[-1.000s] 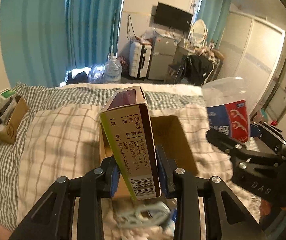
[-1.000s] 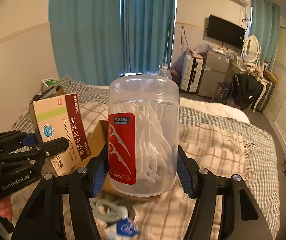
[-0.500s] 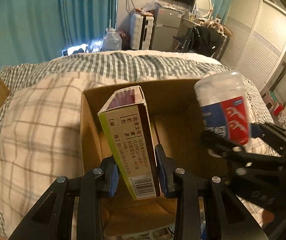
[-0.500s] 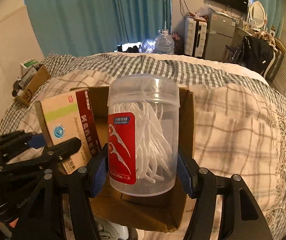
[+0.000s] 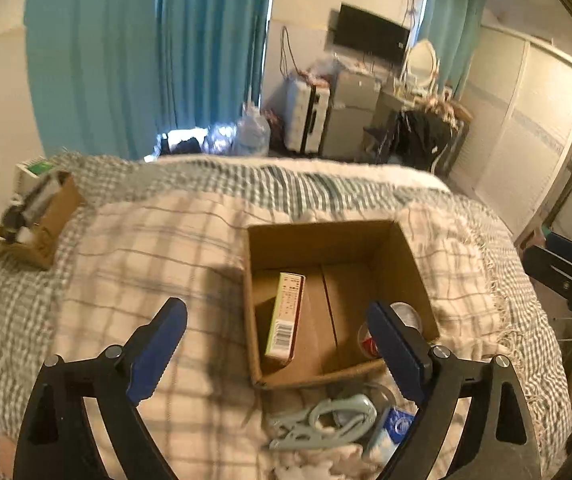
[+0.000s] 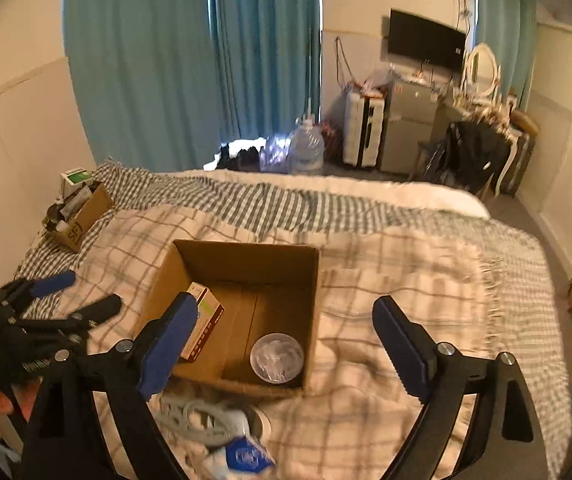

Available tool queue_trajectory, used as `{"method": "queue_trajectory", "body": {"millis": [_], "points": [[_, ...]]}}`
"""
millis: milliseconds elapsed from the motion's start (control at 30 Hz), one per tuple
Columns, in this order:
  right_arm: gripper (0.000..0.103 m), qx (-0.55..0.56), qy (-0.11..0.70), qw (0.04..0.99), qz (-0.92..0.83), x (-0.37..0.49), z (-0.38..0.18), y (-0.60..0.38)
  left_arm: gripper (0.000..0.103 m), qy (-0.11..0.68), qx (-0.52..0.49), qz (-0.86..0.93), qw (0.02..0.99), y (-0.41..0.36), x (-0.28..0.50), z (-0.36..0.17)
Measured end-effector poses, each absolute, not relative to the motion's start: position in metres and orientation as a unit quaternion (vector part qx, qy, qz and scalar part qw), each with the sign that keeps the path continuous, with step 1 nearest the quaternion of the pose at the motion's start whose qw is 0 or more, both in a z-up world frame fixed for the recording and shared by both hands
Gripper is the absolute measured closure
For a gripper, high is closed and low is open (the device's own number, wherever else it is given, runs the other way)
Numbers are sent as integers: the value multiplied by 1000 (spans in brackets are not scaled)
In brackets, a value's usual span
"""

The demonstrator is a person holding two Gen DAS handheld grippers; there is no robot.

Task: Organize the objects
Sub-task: 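Carry both items over the cardboard box and open both tools to drop them, then grasp the white ceramic figurine with the left tool while the right tool grasps the blue tissue pack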

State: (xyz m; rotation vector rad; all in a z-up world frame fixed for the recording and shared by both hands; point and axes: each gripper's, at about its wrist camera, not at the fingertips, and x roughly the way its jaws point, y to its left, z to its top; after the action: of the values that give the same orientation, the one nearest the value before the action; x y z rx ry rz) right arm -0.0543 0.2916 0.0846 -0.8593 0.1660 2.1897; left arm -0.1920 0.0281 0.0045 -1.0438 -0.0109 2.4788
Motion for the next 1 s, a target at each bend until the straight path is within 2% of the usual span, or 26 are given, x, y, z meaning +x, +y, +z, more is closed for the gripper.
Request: {"method": "queue_trajectory", "body": {"millis": [100,167,400,733,1000], "points": [[5,-327,56,385,861,-36,97,264,1,-9,-360,910,206,3,-166,24],[1,-327,53,388,860,-25,100,247,0,-19,-347,918,191,-9,-149,32],[0,-344,64,384,855,3,66,216,0,-50,-331,928,166,-26,-100,26],[0,-397,82,407,818,17,-31,226,0,-28,-406,901,149,3,-88,-71],[0,-423,126,412,797,14,-79,253,2,-4,-488,857,163,29,-89,-153]]}}
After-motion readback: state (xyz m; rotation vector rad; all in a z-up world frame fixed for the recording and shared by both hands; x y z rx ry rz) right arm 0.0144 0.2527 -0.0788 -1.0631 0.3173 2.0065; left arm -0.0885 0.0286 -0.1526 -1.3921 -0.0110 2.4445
